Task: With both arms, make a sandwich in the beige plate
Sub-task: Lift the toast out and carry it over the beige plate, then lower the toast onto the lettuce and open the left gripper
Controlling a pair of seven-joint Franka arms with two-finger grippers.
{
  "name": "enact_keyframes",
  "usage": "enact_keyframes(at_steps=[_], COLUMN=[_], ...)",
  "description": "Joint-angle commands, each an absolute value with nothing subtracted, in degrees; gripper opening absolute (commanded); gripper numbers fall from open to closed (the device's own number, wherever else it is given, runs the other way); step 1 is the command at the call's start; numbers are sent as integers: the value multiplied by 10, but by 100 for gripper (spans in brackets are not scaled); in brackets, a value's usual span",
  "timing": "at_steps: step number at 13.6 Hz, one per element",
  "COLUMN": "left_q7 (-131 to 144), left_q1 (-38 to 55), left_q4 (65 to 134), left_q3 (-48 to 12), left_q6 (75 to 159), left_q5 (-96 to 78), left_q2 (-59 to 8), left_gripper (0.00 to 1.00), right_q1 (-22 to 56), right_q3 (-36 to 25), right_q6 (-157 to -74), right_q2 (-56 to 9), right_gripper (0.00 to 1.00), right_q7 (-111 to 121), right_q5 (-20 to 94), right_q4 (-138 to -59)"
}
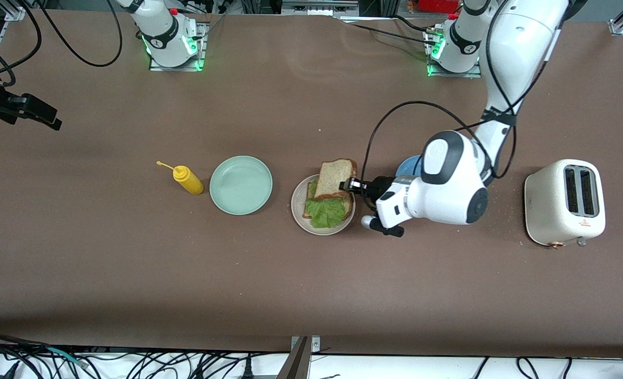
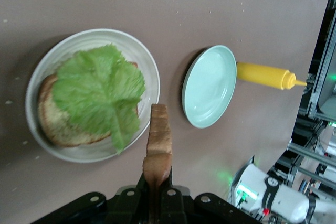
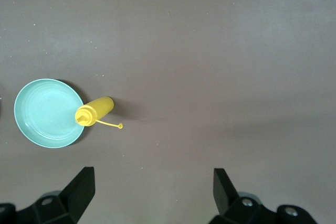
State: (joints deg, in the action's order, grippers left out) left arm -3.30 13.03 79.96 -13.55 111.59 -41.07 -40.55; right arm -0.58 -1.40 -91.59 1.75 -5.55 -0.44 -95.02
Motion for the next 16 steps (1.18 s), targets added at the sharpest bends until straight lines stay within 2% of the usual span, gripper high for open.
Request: enact_keyframes(at_steps=[1, 8, 15, 16], left_q7=[-18, -16, -26, -26], left_q1=[148, 174, 169, 168], left_q4=[780, 781, 781, 781], left_q3=[-130, -130, -123, -122], left_q6=[1144, 1217, 1236, 1236], left_q5=[-435, -446, -437, -437], left_q2=[-432, -464, -486, -489], left_gripper=[0, 0, 0, 3], right_q1=[-9, -10, -9, -9], right_q3=[-12, -12, -12, -12], right_q6=[-910, -911, -910, -909], right_q2=[11, 11, 11, 11], right_gripper=[100, 100, 100, 100], right_q7=[-47, -44, -48, -48], right_q5=[2, 2, 2, 2], right_q4=[-936, -936, -936, -936])
